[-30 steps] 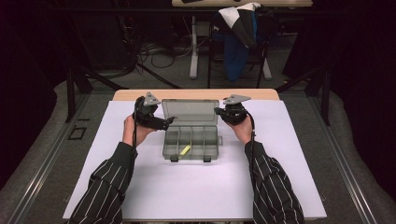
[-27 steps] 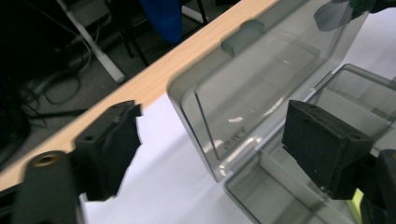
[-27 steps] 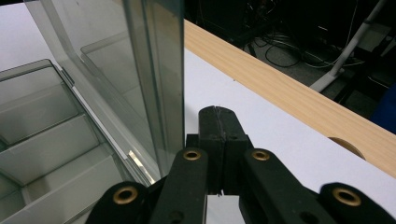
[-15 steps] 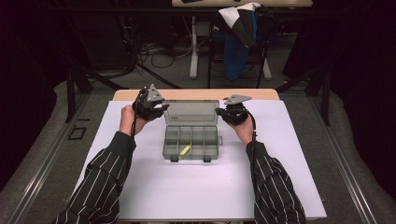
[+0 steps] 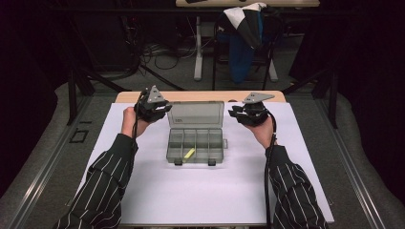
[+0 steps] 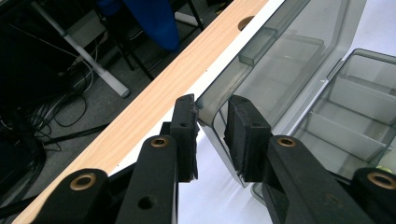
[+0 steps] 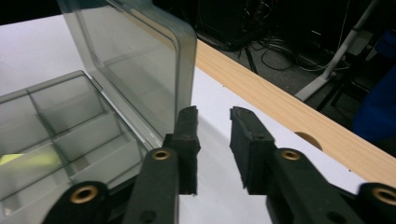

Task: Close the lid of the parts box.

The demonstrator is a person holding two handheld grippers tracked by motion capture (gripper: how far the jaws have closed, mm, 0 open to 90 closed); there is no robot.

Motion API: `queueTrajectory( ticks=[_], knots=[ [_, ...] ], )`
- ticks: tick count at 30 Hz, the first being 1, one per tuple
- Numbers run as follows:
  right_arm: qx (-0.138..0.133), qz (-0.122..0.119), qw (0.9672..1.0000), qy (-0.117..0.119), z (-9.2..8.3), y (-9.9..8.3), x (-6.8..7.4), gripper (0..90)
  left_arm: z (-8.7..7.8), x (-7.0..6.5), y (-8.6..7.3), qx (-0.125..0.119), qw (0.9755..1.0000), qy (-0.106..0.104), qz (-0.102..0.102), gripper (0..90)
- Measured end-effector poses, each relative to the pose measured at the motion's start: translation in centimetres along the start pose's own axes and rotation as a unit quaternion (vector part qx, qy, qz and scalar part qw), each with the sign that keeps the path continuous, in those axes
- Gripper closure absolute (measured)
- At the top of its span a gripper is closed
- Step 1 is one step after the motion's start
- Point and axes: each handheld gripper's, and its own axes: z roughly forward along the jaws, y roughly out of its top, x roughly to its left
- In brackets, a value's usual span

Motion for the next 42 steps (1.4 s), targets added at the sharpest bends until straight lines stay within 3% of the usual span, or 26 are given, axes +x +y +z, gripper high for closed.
queueTrajectory(
  ticks=[5,8,14,19,22,28,33,35,37,39,42],
  knots=[
    [0.012,-0.012,0.9995,0.026,-0.4,1.4,0.8,62.4,0.0,0.1,0.0,-0.001,1.0,-0.004,-0.002,73.3],
    [0.021,-0.022,0.9993,0.023,0.1,2.4,1.4,61.7,0.0,0.1,0.0,-0.001,1.0,-0.005,-0.003,73.3],
    [0.035,-0.008,0.9988,0.033,1.5,3.7,1.3,60.7,-0.1,0.1,0.0,0.001,1.0,-0.004,0.006,73.5],
    [0.041,0.0,0.9985,0.035,2.1,4.2,1.2,67.5,-0.1,0.2,-0.1,-0.002,0.9999,-0.012,-0.002,73.6],
    [0.044,-0.007,0.9985,0.033,2.0,4.4,1.4,73.3,-0.3,0.3,-0.2,-0.006,0.9997,-0.02,-0.01,73.8],
    [0.047,-0.023,0.9982,0.031,1.4,4.3,2.1,74.2,-0.8,-0.1,-0.6,-0.015,0.9992,-0.03,-0.02,73.7],
    [0.045,-0.045,0.9977,0.026,0.8,3.9,3.1,74.2,-1.5,-0.9,-1.1,-0.017,0.9995,-0.027,-0.004,72.5],
    [0.045,-0.052,0.9973,0.024,0.6,3.8,3.4,74.1,-1.7,-1.1,-1.1,-0.016,0.9993,-0.034,-0.004,69.2],
    [0.044,-0.062,0.9969,0.023,0.4,3.7,3.7,74.1,-2.2,-1.2,-1.0,-0.016,0.999,-0.043,-0.003,56.3],
    [0.041,-0.065,0.9967,0.023,0.3,3.6,3.8,73.9,-2.8,-1.2,-0.9,-0.027,0.9988,-0.039,-0.007,45.5],
    [0.041,-0.068,0.9965,0.024,0.2,3.4,3.9,73.9,-3.8,-1.1,-0.5,-0.046,0.9979,-0.043,-0.014,41.8]
  ],
)
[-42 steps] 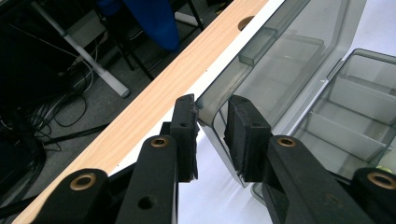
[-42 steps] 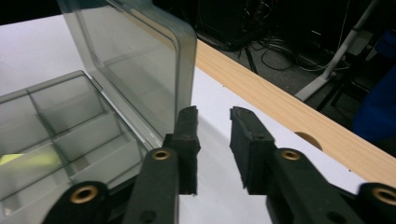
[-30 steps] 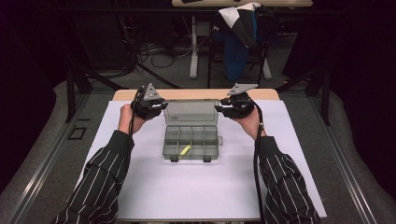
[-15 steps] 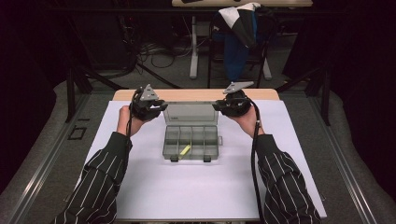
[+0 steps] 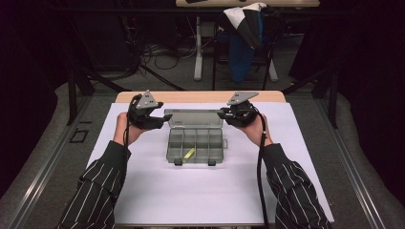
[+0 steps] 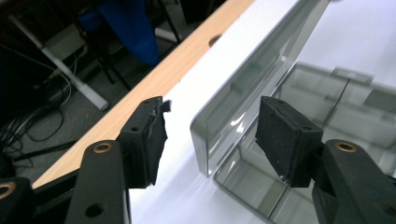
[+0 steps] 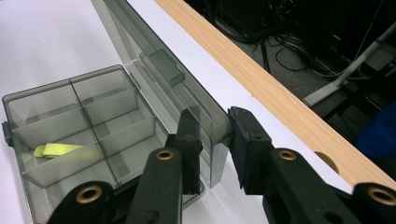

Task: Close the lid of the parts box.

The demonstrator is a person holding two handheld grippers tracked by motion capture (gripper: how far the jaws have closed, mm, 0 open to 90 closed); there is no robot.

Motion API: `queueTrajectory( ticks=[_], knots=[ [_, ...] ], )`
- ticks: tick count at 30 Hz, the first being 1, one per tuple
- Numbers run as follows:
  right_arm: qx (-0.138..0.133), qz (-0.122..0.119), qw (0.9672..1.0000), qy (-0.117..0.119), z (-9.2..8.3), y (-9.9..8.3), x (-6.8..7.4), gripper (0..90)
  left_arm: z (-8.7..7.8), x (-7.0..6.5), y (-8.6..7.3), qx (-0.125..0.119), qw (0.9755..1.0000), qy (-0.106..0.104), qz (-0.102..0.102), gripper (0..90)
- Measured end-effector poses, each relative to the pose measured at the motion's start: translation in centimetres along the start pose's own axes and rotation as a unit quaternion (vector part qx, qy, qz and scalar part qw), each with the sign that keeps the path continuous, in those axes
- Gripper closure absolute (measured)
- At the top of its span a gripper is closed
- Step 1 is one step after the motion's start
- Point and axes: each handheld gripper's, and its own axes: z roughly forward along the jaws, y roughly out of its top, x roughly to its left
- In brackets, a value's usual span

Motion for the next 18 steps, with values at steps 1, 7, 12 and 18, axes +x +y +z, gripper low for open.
queueTrajectory(
  ticks=[1,7,12,18],
  knots=[
    [0.0,-0.002,1.0,0.0,0.0,0.0,0.0,73.9,-0.3,0.1,0.2,-0.003,1.0,0.001,-0.001,43.4],
    [0.0,-0.01,0.9999,-0.004,-0.2,-0.1,0.4,73.7,-0.5,1.3,1.3,0.001,0.9994,0.024,-0.024,75.8],
    [0.001,-0.013,0.9999,-0.004,-0.3,-0.3,0.7,73.1,0.6,1.6,1.1,0.029,0.9987,0.01,-0.041,84.2],
    [-0.002,-0.006,0.9999,0.015,-0.6,-0.5,0.9,65.3,1.2,0.6,1.0,0.05,0.9984,-0.008,-0.027,86.3]
  ],
)
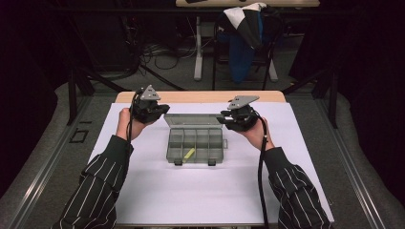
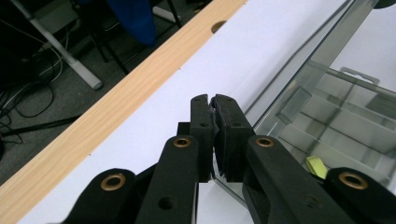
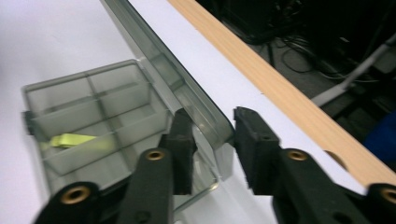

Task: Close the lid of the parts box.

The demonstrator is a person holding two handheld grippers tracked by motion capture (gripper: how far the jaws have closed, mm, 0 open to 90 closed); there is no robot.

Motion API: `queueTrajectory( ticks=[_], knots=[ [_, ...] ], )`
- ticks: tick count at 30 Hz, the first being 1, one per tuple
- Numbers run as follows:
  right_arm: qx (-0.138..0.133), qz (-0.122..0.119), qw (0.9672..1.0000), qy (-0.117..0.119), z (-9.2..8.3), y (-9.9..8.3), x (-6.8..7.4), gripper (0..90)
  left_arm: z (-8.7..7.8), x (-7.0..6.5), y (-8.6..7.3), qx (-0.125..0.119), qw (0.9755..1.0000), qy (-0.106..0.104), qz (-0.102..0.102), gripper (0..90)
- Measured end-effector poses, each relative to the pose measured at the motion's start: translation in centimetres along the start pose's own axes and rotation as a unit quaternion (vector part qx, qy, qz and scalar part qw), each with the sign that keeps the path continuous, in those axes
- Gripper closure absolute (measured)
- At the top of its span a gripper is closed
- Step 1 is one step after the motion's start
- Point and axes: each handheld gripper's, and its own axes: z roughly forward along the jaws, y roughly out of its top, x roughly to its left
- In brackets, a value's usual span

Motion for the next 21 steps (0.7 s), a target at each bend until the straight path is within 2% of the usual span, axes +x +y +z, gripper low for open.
queueTrajectory(
  ticks=[3,6,8,12,13,16,21],
  knots=[
    [0.002,0.005,0.9999,0.014,-0.3,-0.1,0.4,50.9,0.0,-0.5,-0.2,0.006,0.9999,-0.004,0.007,86.5],
    [-0.008,0.013,0.9993,0.035,-0.9,-0.2,0.8,46.3,0.1,-0.8,-0.7,0.01,0.9999,-0.007,0.007,86.6],
    [-0.011,0.013,0.9991,0.038,-1.2,-0.2,1.1,46.3,0.1,-1.0,-1.0,0.011,0.9999,-0.01,0.006,88.3],
    [-0.03,0.019,0.9982,0.048,-1.9,-0.3,1.5,57.7,0.0,-1.4,-1.7,0.011,0.9998,-0.013,0.006,89.3],
    [-0.034,0.019,0.9982,0.045,-2.1,-0.3,1.6,62.5,0.0,-1.6,-1.8,0.009,0.9999,-0.012,0.007,89.4],
    [-0.045,0.009,0.9982,0.037,-2.4,-0.2,2.0,69.8,-0.1,-1.9,-2.2,0.01,0.9998,-0.015,0.006,89.6],
    [-0.044,0.008,0.9987,0.026,-2.2,-0.2,2.5,81.3,-0.1,-2.4,-3.0,0.007,0.9998,-0.018,0.005,89.8]
  ],
)
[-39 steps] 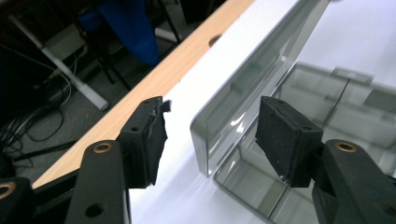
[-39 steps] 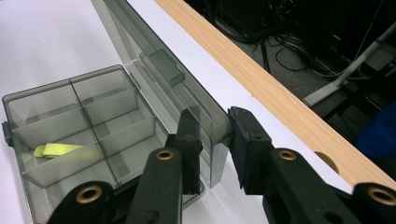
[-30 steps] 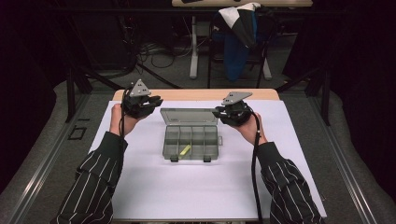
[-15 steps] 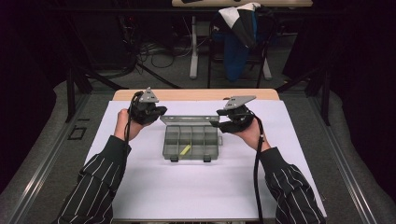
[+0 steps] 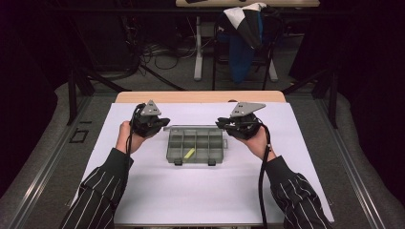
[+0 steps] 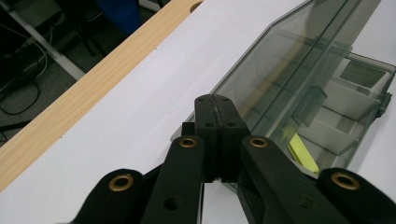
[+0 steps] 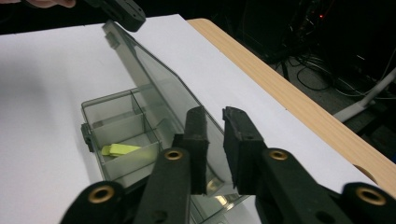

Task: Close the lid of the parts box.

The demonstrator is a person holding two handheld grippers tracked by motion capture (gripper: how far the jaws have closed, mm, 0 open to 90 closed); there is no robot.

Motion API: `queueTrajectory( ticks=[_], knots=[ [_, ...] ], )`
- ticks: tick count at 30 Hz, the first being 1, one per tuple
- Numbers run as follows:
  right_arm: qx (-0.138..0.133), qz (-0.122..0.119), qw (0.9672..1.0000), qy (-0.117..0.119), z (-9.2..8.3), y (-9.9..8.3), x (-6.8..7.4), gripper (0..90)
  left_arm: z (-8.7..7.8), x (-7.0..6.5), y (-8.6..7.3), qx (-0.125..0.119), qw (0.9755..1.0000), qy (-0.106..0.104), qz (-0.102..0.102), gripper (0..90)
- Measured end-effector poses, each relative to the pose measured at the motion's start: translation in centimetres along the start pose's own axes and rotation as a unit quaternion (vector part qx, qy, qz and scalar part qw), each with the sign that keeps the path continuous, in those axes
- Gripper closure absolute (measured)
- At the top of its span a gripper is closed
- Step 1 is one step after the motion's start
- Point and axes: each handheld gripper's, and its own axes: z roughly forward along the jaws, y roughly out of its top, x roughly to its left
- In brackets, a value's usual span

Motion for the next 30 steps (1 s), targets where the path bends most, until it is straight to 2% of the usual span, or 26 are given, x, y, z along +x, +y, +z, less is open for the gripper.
queueTrajectory(
  ticks=[8,21,30],
  knots=[
    [0.014,0.001,0.9999,0.001,1.0,-0.9,0.6,89.6,0.2,-0.7,-1.3,0.001,1.0,-0.006,0.001,89.8],
    [0.033,0.007,0.9993,0.014,2.5,-2.8,1.6,90.0,0.9,-2.1,-3.0,0.01,0.9997,-0.018,0.01,89.6],
    [0.043,0.011,0.9987,0.025,3.2,-4.2,2.3,90.0,1.6,-2.7,-4.2,0.01,0.9995,-0.03,0.001,89.3]
  ],
)
